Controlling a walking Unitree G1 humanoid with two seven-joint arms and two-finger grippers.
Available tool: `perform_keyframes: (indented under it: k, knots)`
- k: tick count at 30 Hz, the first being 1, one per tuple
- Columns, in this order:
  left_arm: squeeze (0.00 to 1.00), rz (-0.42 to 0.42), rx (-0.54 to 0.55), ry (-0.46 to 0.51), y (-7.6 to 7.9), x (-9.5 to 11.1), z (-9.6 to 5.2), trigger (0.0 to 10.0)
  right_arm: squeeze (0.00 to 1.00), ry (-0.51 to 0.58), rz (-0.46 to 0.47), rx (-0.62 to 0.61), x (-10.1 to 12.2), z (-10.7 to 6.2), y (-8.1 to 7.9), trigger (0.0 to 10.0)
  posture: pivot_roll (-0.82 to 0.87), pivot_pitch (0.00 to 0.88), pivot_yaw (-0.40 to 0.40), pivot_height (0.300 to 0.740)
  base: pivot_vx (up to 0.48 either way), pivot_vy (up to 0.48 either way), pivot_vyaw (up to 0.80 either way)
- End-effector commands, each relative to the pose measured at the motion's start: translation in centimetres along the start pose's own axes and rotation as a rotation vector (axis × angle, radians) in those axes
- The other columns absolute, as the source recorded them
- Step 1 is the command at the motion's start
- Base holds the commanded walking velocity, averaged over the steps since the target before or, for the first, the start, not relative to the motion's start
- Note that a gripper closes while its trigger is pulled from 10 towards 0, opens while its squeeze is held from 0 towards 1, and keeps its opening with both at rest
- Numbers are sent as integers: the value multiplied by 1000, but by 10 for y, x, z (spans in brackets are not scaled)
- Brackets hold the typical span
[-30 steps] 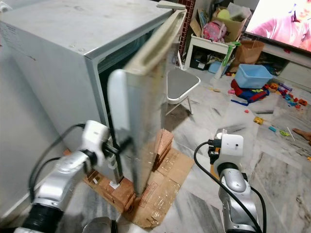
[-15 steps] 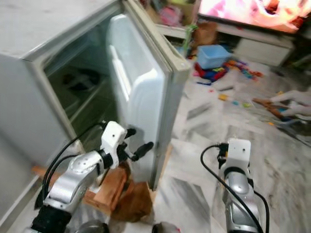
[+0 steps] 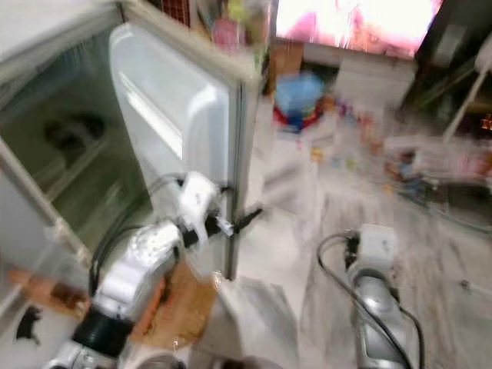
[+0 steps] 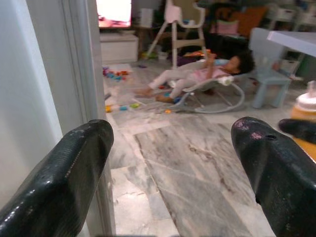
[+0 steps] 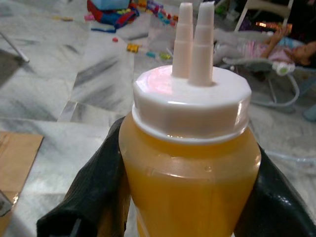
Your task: Restocking fridge
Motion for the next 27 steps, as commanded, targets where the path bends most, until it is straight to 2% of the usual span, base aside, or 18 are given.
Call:
perform_keyframes:
  k: [1,7,10,12,13,15,17,18,20,21,23,27]
  knots:
    - [0,16,-31,28,10,10,11,10000,0,31,-4,-21,9,1,5,10000,53,0,-57,740,0,0,0]
    - [0,23,-28,32,11,9,14,10000,0,34,2,-21,10,2,4,10000,51,0,-56,740,0,0,0]
    - [0,68,82,52,-4,11,7,10000,0,35,7,-17,10,2,2,10000,49,0,-55,740,0,0,0]
    - [0,87,202,61,-21,11,-3,10000,0,40,10,-16,11,3,1,10000,52,0,-54,740,0,0,0]
    - [0,71,297,60,-36,7,-15,10000,0,42,14,-15,12,3,1,10000,56,0,-54,740,0,0,0]
    - [0,43,396,46,-52,0,-31,10000,0,42,19,-14,12,4,1,10000,61,0,-56,740,0,0,0]
    - [0,18,531,12,-73,-12,-53,10000,0,46,27,-7,13,5,0,10000,65,0,-58,740,0,0,0]
    - [0,3,637,-23,-87,-21,-71,10000,0,49,30,-1,14,6,-2,10000,67,0,-59,740,0,0,0]
    - [0,21,703,-46,-96,-26,-85,10000,0,52,27,6,14,8,-3,10000,71,0,-63,740,0,0,0]
    - [0,29,747,-45,-102,-27,-96,10000,0,59,32,17,17,8,-5,10000,75,0,-67,740,0,0,0]
    - [0,27,784,-46,-107,-29,-105,10000,0,69,31,31,20,9,-8,10000,82,0,-74,740,0,0,0]
    - [0,-8,819,-55,-111,-33,-112,10000,0,84,13,66,24,11,-15,10000,85,0,-80,740,138,-74,0]
Point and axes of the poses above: a point about 5 cm out from each wrist's last joint towards the gripper, its own z axis pointing out of the wrist towards the gripper, its own x axis along the axis of the wrist's last joint, y = z × x, the point moved 4 cm from there along z, pointing out of the wrist towards the gripper, and after that the axes turned 4 degrees about z, right-handed, at the moved point
